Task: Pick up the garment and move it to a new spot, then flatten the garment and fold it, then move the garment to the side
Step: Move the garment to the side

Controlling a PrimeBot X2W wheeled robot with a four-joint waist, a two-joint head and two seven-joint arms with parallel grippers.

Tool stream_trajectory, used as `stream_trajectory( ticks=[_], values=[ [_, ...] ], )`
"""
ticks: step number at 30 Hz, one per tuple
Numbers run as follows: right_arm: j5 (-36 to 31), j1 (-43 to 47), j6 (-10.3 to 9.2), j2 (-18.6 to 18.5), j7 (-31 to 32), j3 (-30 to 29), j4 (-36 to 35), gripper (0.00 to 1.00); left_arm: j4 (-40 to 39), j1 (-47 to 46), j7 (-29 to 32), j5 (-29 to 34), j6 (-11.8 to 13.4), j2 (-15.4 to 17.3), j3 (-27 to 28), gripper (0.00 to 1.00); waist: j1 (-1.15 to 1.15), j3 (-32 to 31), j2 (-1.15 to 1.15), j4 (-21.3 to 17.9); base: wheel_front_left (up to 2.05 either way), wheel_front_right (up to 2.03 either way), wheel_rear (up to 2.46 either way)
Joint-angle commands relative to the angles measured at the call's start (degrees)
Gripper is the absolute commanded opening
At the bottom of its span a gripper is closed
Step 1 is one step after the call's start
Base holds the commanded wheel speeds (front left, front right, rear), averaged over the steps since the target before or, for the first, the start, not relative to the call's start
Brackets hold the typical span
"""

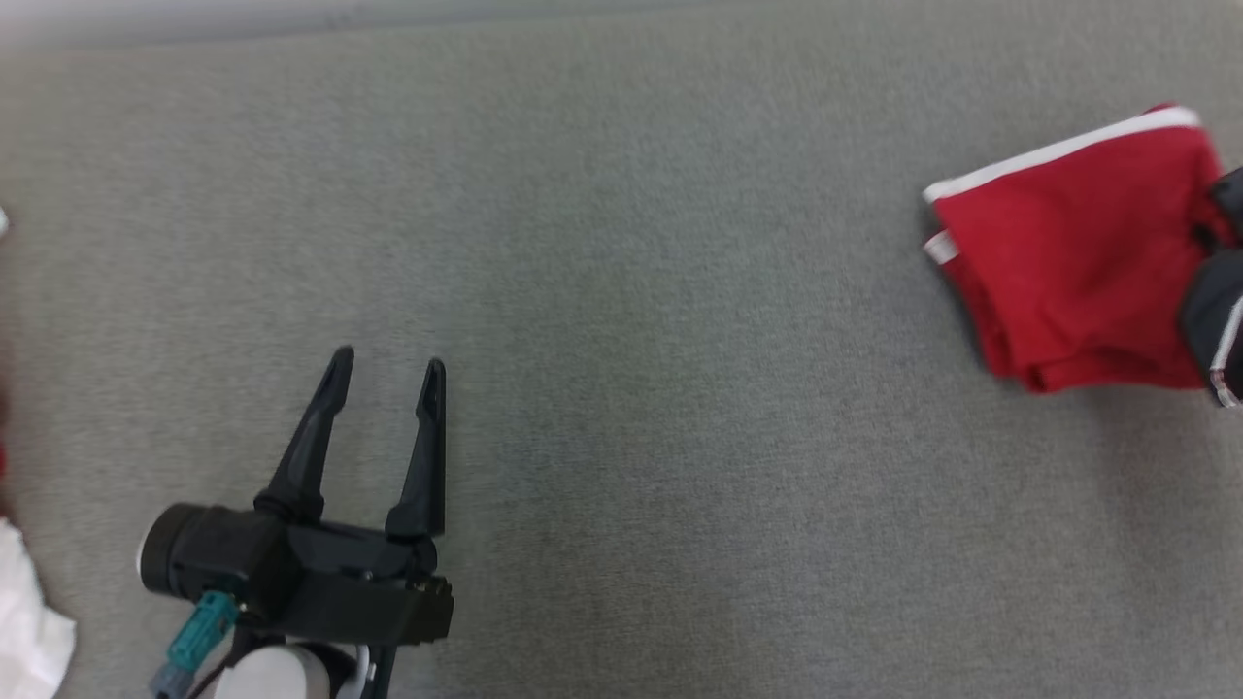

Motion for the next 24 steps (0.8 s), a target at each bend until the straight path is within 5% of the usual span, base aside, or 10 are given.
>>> stream_trajectory(
  ticks=[1, 19, 21, 22, 24],
  values=[
    [-0.8, -0.9, -0.18, -1.0, -1.6, -0.9, 0.1, 0.0, -0.6, -1.7, -0.1, 0.7, -0.4, 0.7, 0.1, 1.0, -0.01, 5.4, -0.01, -3.8, 0.0, 0.0, 0.0],
    [-9.3, 1.0, -0.18, -5.9, -9.5, -8.0, -2.1, 0.0, -1.8, -5.3, -0.1, 0.9, -1.4, 1.4, -0.6, 1.0, -0.01, 8.4, -0.01, -3.3, 0.0, 0.0, 0.0],
    [-10.0, 1.9, -0.18, -5.0, -9.8, -9.2, -2.5, 0.44, -1.6, -5.1, 0.0, 0.8, -1.3, 1.3, -0.4, 1.0, -0.01, 7.9, -0.01, -3.0, 0.0, 0.0, 0.0],
    [-10.5, 2.5, -0.18, -4.5, -9.6, -9.9, -2.7, 1.0, -1.5, -5.1, 0.0, 0.7, -1.3, 1.3, -0.2, 1.0, -0.01, 7.6, -0.01, -2.8, 0.0, 0.0, 0.0],
    [-11.0, 3.4, -0.18, -3.6, -9.8, -11.9, -3.3, 1.0, -1.4, -5.0, -0.1, 0.5, -1.3, 1.2, -0.1, 1.0, -0.01, 6.8, -0.01, -2.4, 0.0, 0.0, 0.0]
  ],
)
